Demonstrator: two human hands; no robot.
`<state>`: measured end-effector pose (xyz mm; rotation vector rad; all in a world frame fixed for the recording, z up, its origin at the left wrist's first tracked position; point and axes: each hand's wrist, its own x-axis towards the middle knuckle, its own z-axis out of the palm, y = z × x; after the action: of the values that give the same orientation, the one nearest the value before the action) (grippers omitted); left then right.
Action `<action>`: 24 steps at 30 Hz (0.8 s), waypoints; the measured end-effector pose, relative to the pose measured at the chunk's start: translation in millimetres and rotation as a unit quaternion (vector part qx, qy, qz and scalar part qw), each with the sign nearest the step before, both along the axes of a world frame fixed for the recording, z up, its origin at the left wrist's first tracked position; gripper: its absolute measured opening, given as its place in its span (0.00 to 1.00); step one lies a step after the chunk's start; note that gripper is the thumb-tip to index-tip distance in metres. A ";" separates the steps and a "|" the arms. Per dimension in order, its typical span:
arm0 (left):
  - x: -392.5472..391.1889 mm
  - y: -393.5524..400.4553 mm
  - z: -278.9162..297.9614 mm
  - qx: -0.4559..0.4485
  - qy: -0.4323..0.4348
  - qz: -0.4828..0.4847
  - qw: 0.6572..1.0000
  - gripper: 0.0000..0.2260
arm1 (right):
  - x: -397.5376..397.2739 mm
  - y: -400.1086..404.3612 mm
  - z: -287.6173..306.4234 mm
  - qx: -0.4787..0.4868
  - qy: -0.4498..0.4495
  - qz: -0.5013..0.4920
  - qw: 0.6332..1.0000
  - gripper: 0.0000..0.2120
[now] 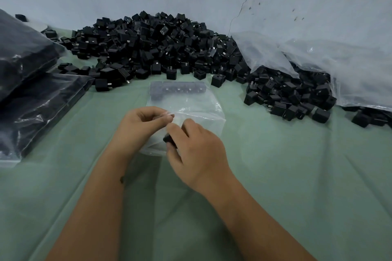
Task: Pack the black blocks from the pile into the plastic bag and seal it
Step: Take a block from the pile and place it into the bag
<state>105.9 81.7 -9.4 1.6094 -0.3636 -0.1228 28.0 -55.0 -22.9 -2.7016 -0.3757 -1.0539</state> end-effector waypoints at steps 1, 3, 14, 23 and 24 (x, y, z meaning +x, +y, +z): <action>0.3 -0.2 -0.8 -0.010 -0.009 0.005 1.000 0.03 | 0.6 -0.3 0.1 -0.011 0.034 -0.013 0.999 0.15; -0.1 0.0 -0.5 -0.032 -0.019 -0.020 0.999 0.03 | 2.8 0.3 0.8 -0.015 0.105 -0.027 0.994 0.20; 5.1 6.7 -2.5 -0.116 0.009 0.014 0.993 0.15 | 12.7 -9.1 -5.7 0.110 0.175 -0.088 0.975 0.10; 16.5 -1.0 -19.1 0.020 0.002 0.251 0.968 0.07 | 9.5 -11.3 -1.5 0.189 0.225 -0.040 0.955 0.10; 16.0 -1.0 -19.2 0.038 -0.001 0.264 0.964 0.08 | 7.3 -11.1 -0.2 0.194 0.217 -0.040 0.956 0.08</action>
<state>121.9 80.6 -28.6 1.7303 0.0791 0.2741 35.4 -66.1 -23.1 -2.5000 0.0202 -0.4591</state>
